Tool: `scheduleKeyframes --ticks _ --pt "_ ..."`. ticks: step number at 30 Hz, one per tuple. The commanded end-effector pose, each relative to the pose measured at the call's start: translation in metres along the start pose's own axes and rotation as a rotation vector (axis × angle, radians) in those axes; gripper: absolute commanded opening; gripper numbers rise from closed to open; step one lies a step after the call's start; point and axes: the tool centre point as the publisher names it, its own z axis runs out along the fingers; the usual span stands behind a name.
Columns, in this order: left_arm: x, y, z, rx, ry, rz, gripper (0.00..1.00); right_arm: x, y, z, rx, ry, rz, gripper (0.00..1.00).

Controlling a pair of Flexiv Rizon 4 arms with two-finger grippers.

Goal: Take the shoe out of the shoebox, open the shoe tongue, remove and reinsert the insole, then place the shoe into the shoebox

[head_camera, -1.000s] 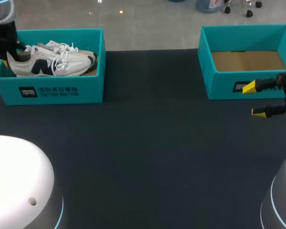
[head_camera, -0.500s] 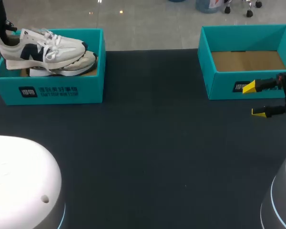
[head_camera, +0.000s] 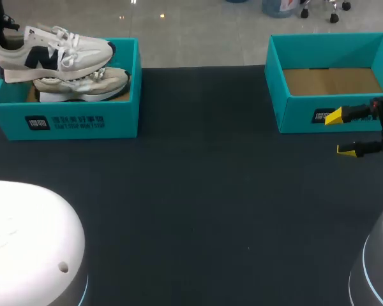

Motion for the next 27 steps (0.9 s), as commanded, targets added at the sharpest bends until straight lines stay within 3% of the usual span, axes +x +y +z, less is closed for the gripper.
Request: scheduleKeyframes --ticks 1,15,27 --pt "0.002 0.003 -0.003 0.008 -0.001 0.001 0.0 0.0 -0.001 0.0 -0.001 -0.004 0.001 1.0" --pt "0.002 0.003 -0.003 0.008 -0.001 0.001 0.0 0.0 -0.001 0.0 -0.001 -0.004 0.001 1.0" --pt "-0.046 -0.044 -0.019 0.022 0.058 -0.036 0.0 0.0 -0.001 0.0 -0.001 -0.004 0.001 1.0"
